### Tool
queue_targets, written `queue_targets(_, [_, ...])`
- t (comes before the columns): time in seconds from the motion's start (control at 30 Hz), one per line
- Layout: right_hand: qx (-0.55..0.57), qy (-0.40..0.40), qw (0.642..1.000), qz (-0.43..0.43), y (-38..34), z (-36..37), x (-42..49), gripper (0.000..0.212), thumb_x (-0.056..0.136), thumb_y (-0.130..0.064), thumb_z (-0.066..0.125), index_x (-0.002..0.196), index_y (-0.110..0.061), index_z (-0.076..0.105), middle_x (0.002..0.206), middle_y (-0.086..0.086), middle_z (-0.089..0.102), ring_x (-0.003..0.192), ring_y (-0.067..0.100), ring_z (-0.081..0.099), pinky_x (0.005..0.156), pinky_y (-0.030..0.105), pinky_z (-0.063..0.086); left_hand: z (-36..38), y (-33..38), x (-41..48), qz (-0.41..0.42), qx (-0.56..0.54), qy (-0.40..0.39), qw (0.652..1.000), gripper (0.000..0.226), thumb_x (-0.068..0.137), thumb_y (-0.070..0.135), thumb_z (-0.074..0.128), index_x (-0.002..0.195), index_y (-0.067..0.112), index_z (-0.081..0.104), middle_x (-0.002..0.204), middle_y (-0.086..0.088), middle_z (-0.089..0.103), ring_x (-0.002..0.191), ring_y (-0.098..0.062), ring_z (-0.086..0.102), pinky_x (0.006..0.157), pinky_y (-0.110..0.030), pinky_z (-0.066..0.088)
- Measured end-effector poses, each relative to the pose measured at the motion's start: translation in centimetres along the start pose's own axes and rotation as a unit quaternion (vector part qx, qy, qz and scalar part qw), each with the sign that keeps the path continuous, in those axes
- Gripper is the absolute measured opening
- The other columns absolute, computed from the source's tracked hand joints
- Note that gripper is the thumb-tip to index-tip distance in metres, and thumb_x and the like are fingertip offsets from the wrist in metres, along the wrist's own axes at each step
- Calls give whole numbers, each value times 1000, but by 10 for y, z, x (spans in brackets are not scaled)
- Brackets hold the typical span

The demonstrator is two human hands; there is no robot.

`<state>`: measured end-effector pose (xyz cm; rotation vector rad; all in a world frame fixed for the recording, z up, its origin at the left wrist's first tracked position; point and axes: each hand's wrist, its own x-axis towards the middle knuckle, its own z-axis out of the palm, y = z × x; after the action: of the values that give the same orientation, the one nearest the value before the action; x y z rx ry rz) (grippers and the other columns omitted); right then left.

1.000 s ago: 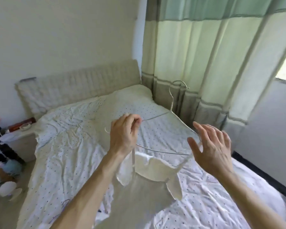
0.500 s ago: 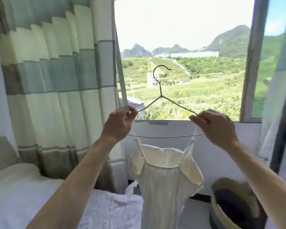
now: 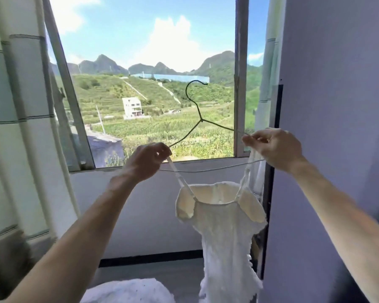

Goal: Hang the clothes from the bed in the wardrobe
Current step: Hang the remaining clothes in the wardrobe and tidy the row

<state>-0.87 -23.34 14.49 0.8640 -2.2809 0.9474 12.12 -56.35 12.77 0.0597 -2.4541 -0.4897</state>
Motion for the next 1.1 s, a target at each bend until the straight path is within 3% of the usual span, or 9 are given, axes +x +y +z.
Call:
queue_targets(0.2, [-34,30,999,19,-6,12,-5,38,89,-66,55,89,-34,76,75,-19,57,81,14,57,63,28,36,35,-30,-5,13,-32,73,997,15,95,24,66,108,21,72,109,-6,66,95,-26,65,84,-43,54])
queue_targets(0.3, [-35,73,996,49,-6,16,-7,41,90,-67,54,91,-32,76,76,-18,58,84,15,59,61,27,36,56,-29,-20,-22,-34,231,972,45,93,34,67,135,21,56,137,-12,50,126,-28,49,103,-40,42])
queue_targets(0.37, [-32,98,992,73,-9,13,-6,40,90,-66,55,94,-33,77,84,-17,62,87,14,60,63,26,37,92,-12,-47,-129,-174,300,929,72,90,59,58,147,21,37,149,-12,36,135,-27,41,103,-40,38])
queue_targets(0.5, [-40,133,985,107,-26,5,-8,39,91,-64,56,90,-31,76,71,-12,64,77,15,60,59,26,38,197,24,-123,-283,-400,87,867,109,68,93,44,154,40,3,162,3,12,148,-25,22,116,-53,28])
queue_targets(0.67, [-6,163,972,169,-28,-19,-29,35,90,-60,60,76,-31,74,60,-12,64,59,6,56,58,27,41,285,41,-186,-294,-261,-68,917,135,50,68,80,154,31,2,138,5,43,123,-19,44,108,-47,40])
queue_targets(0.77, [4,207,958,198,-11,-49,-55,33,87,-59,63,69,-33,73,66,-20,69,66,-1,60,67,22,45,307,27,-163,-375,-226,-97,894,99,64,49,71,149,25,26,119,-4,62,103,-30,61,83,-46,51])
queue_targets(0.87, [-28,252,938,235,22,-88,-97,31,88,-55,64,71,-31,73,67,-24,69,68,-7,59,67,11,42,311,5,-139,-282,-117,-249,919,28,71,46,53,89,29,67,108,3,61,89,-24,60,75,-37,50])
queue_targets(0.97, [-94,267,910,303,60,-116,-153,38,86,-61,60,84,-27,77,86,-6,75,86,7,64,83,28,46,298,-6,-137,-130,-172,-440,872,28,59,41,55,79,25,68,91,8,67,87,-18,61,78,-34,52])
queue_targets(1.1, [-142,259,873,389,86,-117,-234,44,87,-61,59,97,-24,79,76,-11,71,86,14,62,74,26,44,265,-4,-146,-157,-375,-493,769,37,57,31,67,86,9,68,88,-8,69,82,-25,61,74,-37,45])
